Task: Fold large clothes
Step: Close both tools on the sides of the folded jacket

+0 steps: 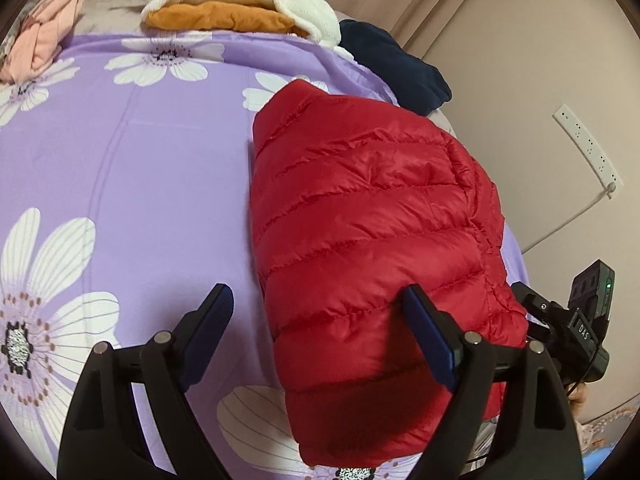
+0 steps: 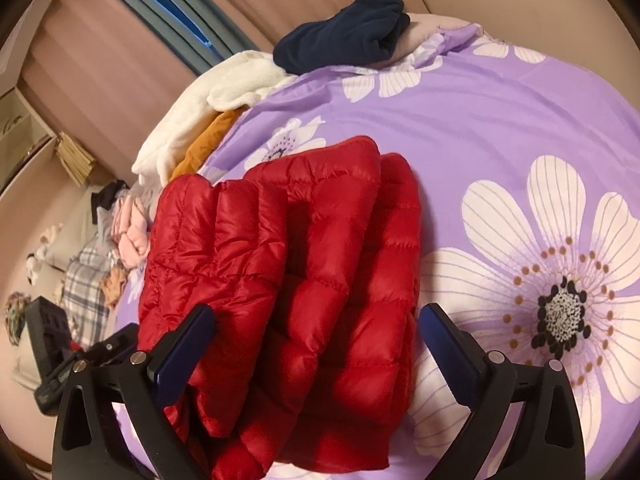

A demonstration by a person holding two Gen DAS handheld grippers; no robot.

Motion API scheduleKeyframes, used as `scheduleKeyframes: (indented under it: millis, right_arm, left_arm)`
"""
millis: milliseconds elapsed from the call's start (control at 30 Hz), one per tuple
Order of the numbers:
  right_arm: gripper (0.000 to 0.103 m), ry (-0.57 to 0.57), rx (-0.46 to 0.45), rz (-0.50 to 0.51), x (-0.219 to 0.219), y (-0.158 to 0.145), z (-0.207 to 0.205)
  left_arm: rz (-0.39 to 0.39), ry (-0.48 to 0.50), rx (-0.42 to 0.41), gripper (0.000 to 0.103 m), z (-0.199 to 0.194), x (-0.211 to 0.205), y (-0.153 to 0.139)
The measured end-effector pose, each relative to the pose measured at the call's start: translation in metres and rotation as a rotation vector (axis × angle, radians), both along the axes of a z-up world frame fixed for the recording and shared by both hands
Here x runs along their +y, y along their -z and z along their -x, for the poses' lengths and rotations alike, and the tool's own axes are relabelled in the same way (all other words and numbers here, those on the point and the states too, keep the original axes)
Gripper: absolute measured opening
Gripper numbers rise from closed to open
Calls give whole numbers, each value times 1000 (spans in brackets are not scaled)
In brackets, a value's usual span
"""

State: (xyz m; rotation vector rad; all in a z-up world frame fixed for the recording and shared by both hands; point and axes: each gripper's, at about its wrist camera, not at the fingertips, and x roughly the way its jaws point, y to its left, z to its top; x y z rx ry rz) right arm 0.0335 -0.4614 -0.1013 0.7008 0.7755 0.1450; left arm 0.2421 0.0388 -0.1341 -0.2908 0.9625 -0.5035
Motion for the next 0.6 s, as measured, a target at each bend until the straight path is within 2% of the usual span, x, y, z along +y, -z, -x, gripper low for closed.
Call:
scheduleKeyframes:
  millis: [600]
  right_arm:
    - [102,-26,56,-107,-4,26,-18]
  left_arm:
    - [56,39,46,99,-19,-17,13]
